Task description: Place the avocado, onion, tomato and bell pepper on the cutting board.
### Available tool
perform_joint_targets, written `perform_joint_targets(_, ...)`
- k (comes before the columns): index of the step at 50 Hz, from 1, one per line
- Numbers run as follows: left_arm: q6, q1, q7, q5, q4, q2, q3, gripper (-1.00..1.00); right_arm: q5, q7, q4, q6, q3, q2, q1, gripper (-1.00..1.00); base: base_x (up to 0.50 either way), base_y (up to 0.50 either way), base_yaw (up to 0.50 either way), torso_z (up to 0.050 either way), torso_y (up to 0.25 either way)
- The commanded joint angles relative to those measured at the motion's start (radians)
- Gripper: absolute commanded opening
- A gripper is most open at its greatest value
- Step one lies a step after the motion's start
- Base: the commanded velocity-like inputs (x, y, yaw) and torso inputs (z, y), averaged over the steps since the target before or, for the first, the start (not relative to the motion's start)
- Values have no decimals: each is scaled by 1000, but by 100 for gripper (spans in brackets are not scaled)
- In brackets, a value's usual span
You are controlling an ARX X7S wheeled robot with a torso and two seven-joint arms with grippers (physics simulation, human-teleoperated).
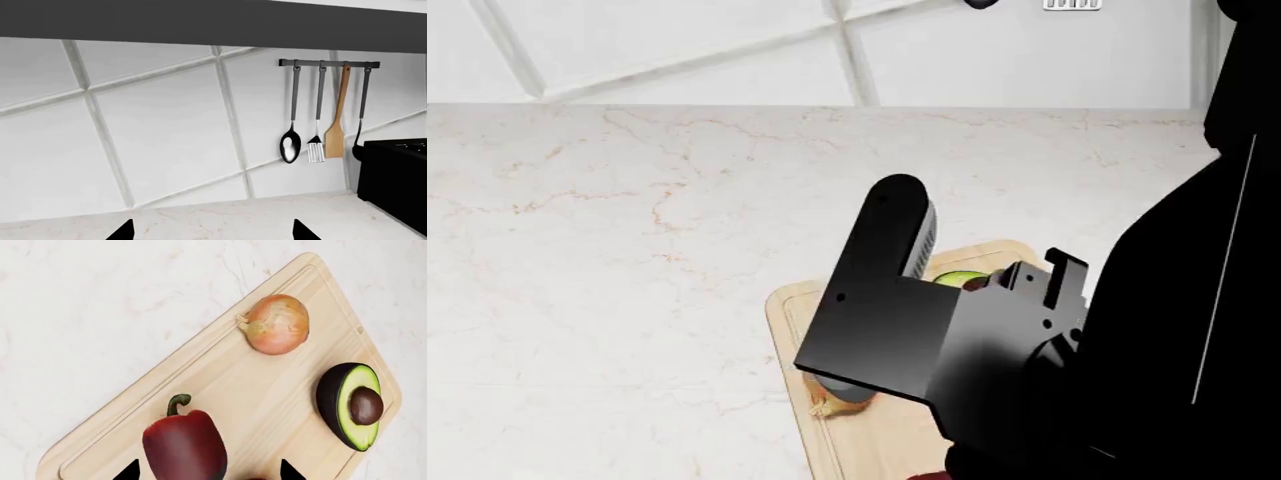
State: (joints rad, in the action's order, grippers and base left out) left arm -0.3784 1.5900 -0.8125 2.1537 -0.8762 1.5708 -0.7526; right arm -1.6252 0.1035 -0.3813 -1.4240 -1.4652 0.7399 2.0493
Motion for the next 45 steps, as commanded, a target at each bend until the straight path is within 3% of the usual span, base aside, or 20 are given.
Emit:
perform_joint_targets(1, -3, 7, 40, -21, 14, 0, 42, 100, 16, 35, -13, -2, 21, -15, 18, 100, 0, 0, 0, 0, 0)
perform_joint_targets(9, -18, 16, 45, -6, 22, 0, 60, 100, -2, 68, 4, -30, 70, -19, 146, 100, 0, 0, 0, 0, 0)
perform_joint_targets(23, -21, 11, 44, 0, 18, -1, 71, 100, -223, -87, -15, -43, 156, 23, 296, 100, 0, 0, 0, 0, 0)
perform_joint_targets(27, -20, 4, 51, -5, 16, -1, 69, 100, -341, -210, -17, -78, 237, 34, 300, 100, 0, 0, 0, 0, 0)
perform_joint_targets(31, -47, 2, 60, -9, 20, -1, 71, 100, -533, -442, -17, -81, 321, 43, 303, 100, 0, 0, 0, 0, 0)
perform_joint_targets(39, -168, 27, 63, 10, 58, -68, 89, 100, -898, -939, -106, 55, 380, 112, 302, 100, 0, 0, 0, 0, 0)
perform_joint_targets(45, -271, 87, 29, 66, 79, -120, 112, 100, -1003, -1144, -150, 150, 470, 161, 301, 100, 0, 0, 0, 0, 0)
